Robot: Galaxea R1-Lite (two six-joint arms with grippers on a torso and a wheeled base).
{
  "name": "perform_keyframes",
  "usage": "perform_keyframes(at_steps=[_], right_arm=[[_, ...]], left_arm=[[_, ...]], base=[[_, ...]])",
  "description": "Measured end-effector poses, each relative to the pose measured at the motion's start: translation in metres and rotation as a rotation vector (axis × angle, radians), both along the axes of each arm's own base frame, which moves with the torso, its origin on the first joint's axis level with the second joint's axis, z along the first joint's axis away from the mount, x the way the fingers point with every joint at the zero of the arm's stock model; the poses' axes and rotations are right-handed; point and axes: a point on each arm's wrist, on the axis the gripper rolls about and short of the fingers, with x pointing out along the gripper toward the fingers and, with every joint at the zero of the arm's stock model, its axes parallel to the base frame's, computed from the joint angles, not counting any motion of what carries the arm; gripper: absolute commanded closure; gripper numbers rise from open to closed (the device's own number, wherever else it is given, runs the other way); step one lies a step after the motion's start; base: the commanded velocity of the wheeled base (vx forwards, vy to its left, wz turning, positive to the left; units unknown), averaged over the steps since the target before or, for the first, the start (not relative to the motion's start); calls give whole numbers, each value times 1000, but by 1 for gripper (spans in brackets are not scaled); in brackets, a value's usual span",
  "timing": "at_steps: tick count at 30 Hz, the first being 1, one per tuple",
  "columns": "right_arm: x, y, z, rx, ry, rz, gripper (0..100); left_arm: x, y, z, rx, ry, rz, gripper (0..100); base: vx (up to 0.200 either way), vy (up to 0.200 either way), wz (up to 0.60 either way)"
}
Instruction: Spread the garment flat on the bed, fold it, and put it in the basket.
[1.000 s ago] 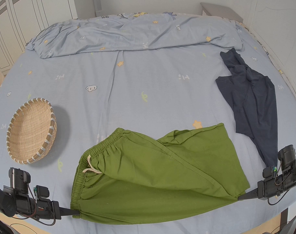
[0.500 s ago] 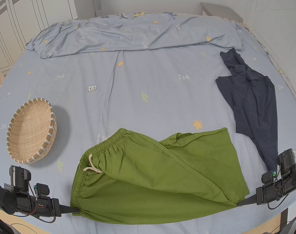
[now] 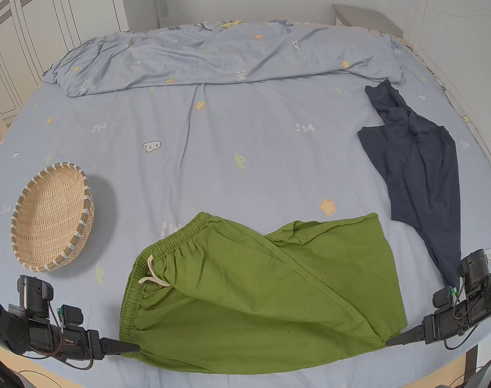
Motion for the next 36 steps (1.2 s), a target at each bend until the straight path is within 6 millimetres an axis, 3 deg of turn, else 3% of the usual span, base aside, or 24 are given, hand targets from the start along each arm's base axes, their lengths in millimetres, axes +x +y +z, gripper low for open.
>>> perform_keyframes(at_steps=[9,17,23,29,32,36], right_arm=[[-5,0,9,0,-56,-2,0],[-11,-6,39,-15,-244,-49,0],[-5,-10,68,-57,-403,-86,0],[19,-10,114,-119,-599,-105,0],[27,-10,128,-138,-659,-111,0],[36,-9,139,-153,-708,-114,0]], left_arm=[[0,2,6,-1,-30,23,0],[19,14,41,8,-207,100,0],[55,11,91,6,-394,75,0],[101,-12,136,20,-562,-2,0],[128,-28,141,53,-608,-32,0],[165,-48,133,116,-657,-84,0]], base=[[0,0,0],[0,0,0],[0,0,0],[0,0,0],[0,0,0],[0,0,0]])
